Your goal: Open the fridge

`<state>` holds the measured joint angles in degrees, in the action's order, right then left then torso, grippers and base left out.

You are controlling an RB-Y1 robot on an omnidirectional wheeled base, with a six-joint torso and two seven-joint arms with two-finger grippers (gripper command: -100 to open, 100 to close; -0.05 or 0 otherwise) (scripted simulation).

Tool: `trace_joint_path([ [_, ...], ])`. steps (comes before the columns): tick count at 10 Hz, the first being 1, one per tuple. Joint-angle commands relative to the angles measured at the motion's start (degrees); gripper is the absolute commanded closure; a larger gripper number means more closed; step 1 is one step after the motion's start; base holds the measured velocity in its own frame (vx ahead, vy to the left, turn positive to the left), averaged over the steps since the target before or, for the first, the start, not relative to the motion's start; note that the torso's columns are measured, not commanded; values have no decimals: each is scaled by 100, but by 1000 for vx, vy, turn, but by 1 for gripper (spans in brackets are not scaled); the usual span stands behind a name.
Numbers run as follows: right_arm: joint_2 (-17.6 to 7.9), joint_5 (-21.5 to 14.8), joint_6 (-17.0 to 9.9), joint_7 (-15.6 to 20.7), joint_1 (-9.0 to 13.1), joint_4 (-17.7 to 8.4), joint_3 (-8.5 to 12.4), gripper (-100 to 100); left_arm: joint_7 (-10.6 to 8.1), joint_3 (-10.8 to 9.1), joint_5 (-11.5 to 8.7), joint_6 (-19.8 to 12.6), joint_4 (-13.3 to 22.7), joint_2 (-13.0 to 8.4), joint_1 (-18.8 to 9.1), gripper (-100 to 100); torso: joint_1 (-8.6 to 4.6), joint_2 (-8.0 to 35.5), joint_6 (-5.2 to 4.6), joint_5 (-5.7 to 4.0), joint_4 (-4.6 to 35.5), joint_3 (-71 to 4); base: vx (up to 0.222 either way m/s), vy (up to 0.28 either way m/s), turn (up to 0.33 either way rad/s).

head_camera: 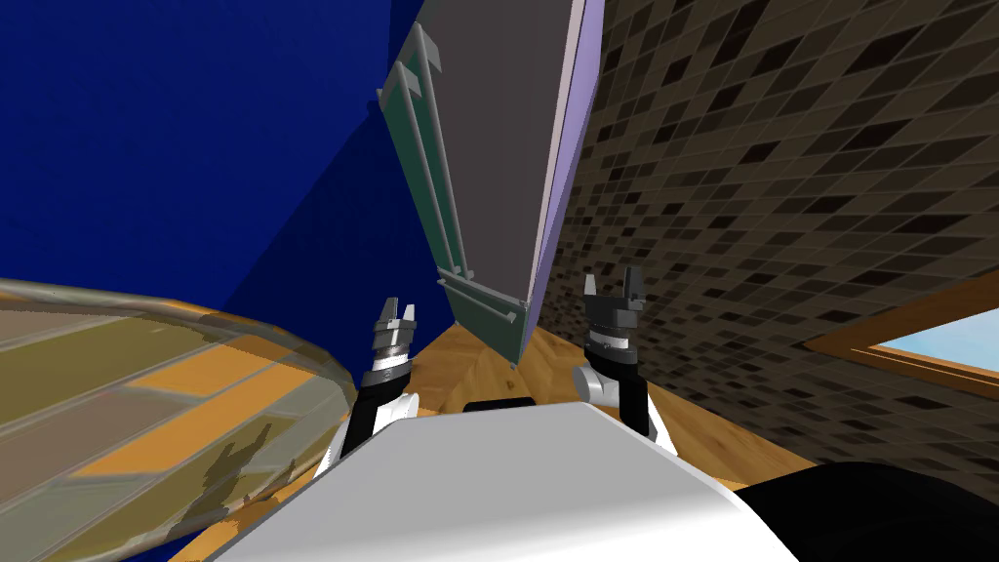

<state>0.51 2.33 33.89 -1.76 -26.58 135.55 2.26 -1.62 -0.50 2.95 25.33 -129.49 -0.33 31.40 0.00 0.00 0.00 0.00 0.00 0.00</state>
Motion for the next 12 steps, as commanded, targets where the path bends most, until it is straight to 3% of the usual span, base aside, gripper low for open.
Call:
trace_joint_path([
  [1,0,0,0,0,0,0,0,0,0,0,0,0,0,0,0,0,0,232,0,0,235,-467,0,0,0],
  [9,0,0,0,0,0,2,0,0,0,0,0,1,-2,0,0,0,0,3539,0,0,3537,-7073,0,0,0],
  [10,0,0,0,0,0,2,0,0,5,19,14,-19,45,-195,-23,-100,0,3962,0,0,3960,-7919,9,-7,-32],
  [12,0,0,0,0,0,-1,0,0,15,60,46,-61,147,-424,-73,-100,-3,4206,0,-1,4205,-8427,11,-21,-44],
])
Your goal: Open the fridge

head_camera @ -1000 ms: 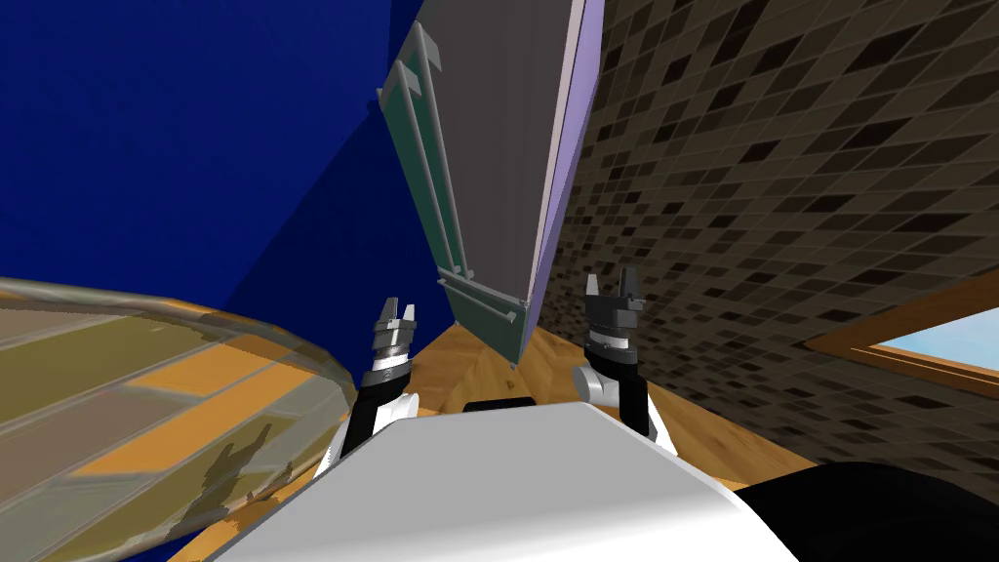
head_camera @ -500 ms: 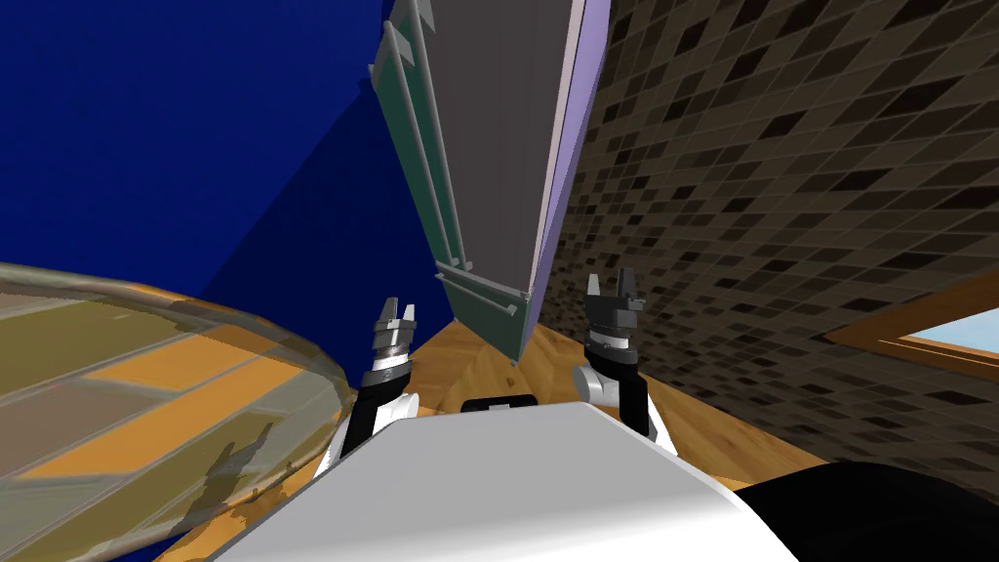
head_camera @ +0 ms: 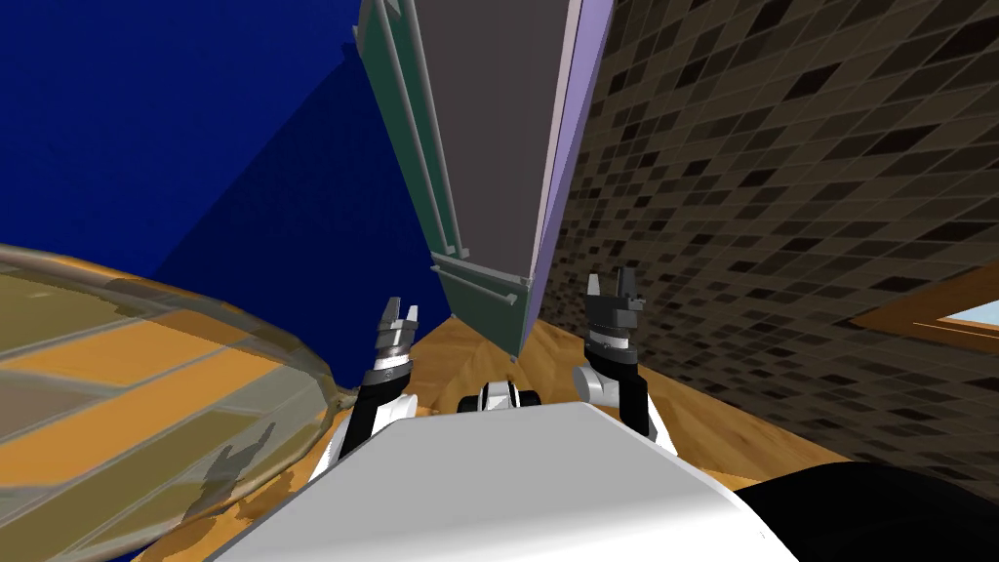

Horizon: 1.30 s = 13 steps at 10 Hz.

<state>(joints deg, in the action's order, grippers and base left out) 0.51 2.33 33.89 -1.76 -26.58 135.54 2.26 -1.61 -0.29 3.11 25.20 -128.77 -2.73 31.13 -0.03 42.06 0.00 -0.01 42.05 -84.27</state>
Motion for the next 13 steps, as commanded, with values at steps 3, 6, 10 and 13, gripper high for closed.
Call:
trace_joint_path([
  [3,0,0,0,0,0,0,0,0,55,200,151,-213,471,-459,-238,-100,-4,18,0,-1,22,-33,30,-53,-113],
  [6,0,0,0,0,0,0,0,0,92,345,262,-363,830,-520,-413,-100,8,24,2,2,24,-29,36,-60,-112],
  [10,0,0,0,0,0,0,-1,0,149,570,433,-595,1392,-554,-686,-100,0,23,0,-1,24,-30,48,-67,-146],
  [13,0,0,0,0,0,0,0,0,193,744,565,-775,1824,-757,-896,-100,7,22,0,2,24,-30,47,-53,-118],
])
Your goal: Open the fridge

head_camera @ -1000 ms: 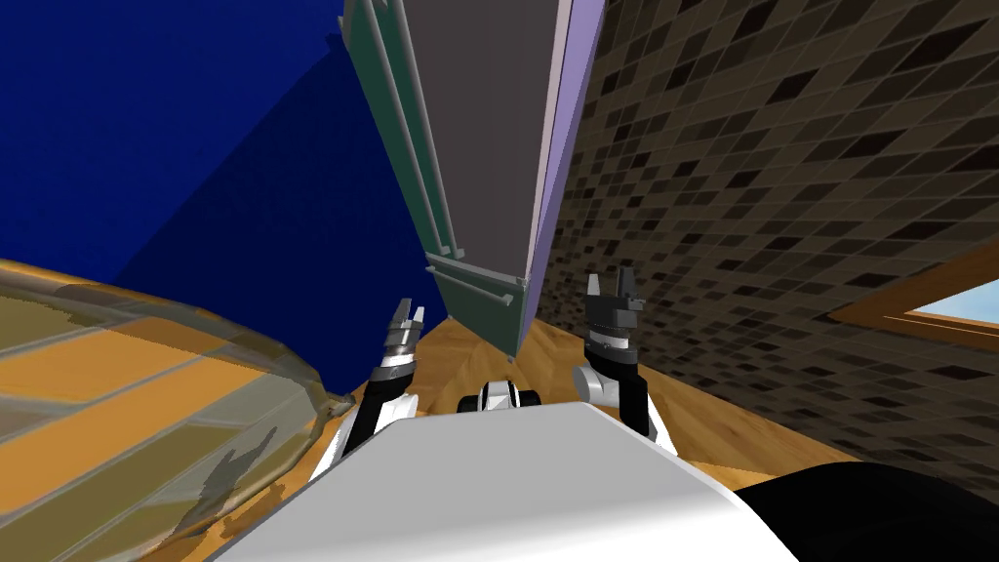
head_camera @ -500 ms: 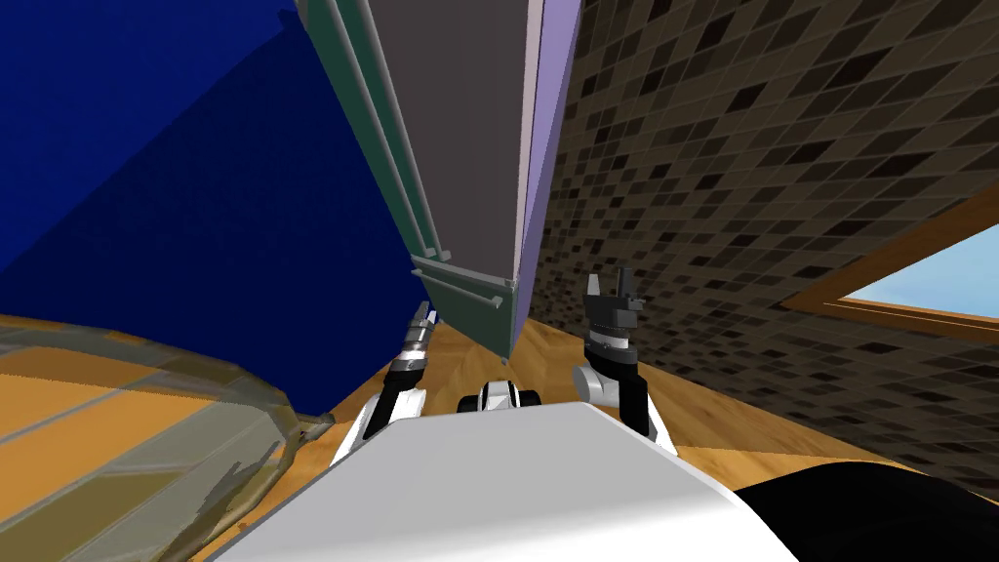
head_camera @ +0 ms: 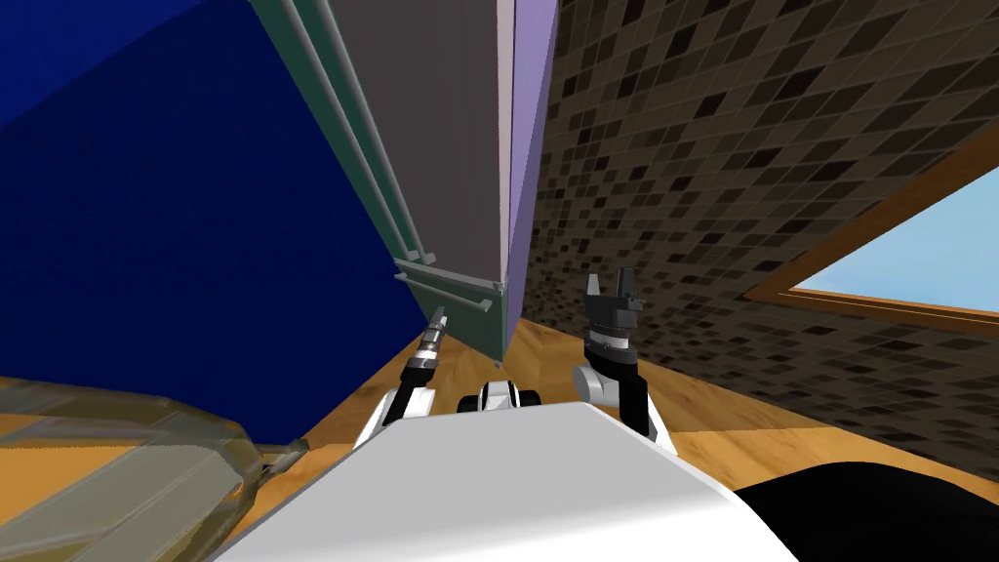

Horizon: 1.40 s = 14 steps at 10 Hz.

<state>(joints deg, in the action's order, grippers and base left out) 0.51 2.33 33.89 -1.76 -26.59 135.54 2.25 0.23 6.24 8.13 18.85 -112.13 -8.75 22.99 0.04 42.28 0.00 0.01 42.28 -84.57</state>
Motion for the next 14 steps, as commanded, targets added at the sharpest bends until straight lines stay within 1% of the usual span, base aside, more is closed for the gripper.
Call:
trace_joint_path([
  [1,0,0,0,0,0,0,0,0,25,153,111,-204,314,-265,-157,-100,-6,1,0,-2,0,0,50,-67,-142],
  [2,0,0,0,0,0,0,0,0,33,185,136,-238,396,-323,-197,-100,-8,1,0,-3,0,0,40,-64,-105],
  [3,0,0,0,0,0,0,0,0,51,255,189,-310,570,-432,-281,-100,-6,3,1,-2,1,2,47,-57,-140],
  [4,0,0,0,0,0,0,0,0,61,292,217,-348,662,-482,-326,-100,-3,2,0,-1,1,1,45,-47,-118],
  [5,0,0,0,0,0,0,0,0,80,370,276,-428,855,-577,-420,-100,2,1,1,0,0,1,42,-49,-123],
  [12,0,0,0,0,0,0,0,0,147,632,475,-700,1511,-930,-738,-100,2,3,0,0,1,2,39,-41,-92],
  [13,0,0,0,0,0,0,0,0,144,606,460,-666,1465,-876,-723,-100,-3,0,-1,-1,0,0,17,-17,-21],
  [14,0,0,0,0,0,0,1,0,152,613,465,-675,1479,-877,-730,-100,1,6,2,-1,1,2,0,0,0],
])
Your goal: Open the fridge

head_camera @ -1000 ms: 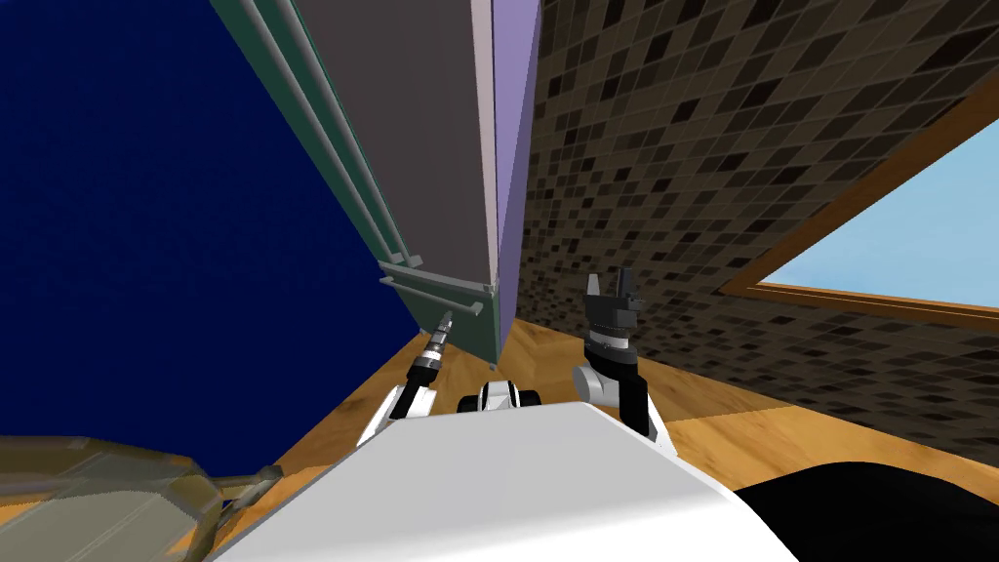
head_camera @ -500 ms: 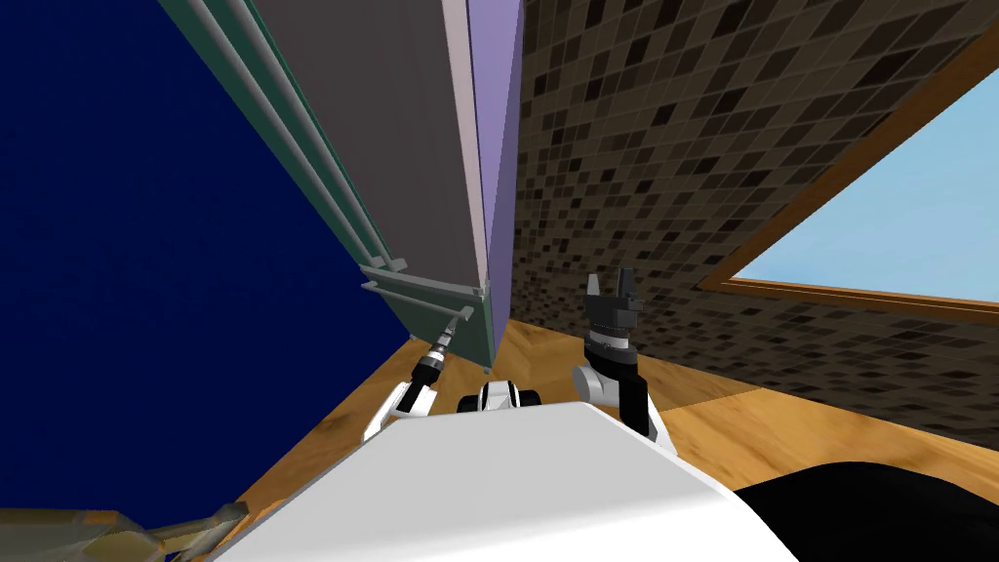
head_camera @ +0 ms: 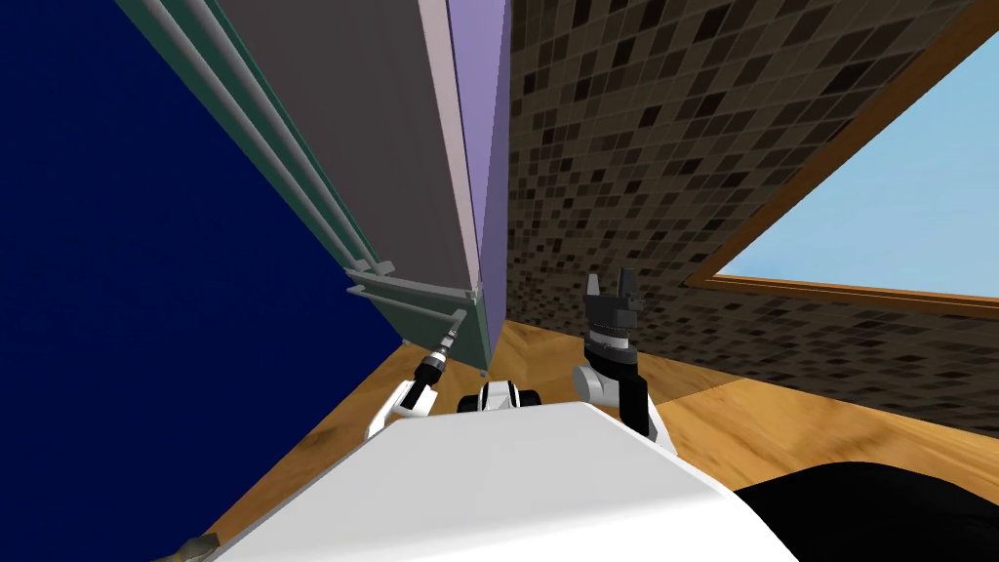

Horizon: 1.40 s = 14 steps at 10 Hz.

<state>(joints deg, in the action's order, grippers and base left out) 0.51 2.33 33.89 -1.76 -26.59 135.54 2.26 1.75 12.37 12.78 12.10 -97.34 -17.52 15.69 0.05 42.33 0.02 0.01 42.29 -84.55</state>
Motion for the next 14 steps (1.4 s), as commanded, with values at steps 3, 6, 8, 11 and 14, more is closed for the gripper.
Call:
trace_joint_path([
  [3,0,0,0,0,1,0,0,0,-31,40,1,-17,-155,-74,112,100,4,26,-1,2,6,15,-89,29,30],
  [6,-1,0,-1,0,2,-1,1,0,-42,65,5,-27,-244,-109,181,100,1,0,-2,1,1,2,-138,68,20],
  [8,0,0,0,0,0,0,0,0,-78,74,0,-236,-364,-179,159,-100,-35,-68,-5,-9,-18,-40,88,-42,-57],
  [11,0,0,1,0,-2,1,0,0,-122,82,-8,-506,-503,-264,121,-100,-4,-22,-3,0,-6,-13,171,-57,-42],
  [14,0,0,0,0,-1,0,0,0,-124,73,-10,-499,-523,-269,121,-100,-5,17,-3,0,7,14,82,-34,-13],
])
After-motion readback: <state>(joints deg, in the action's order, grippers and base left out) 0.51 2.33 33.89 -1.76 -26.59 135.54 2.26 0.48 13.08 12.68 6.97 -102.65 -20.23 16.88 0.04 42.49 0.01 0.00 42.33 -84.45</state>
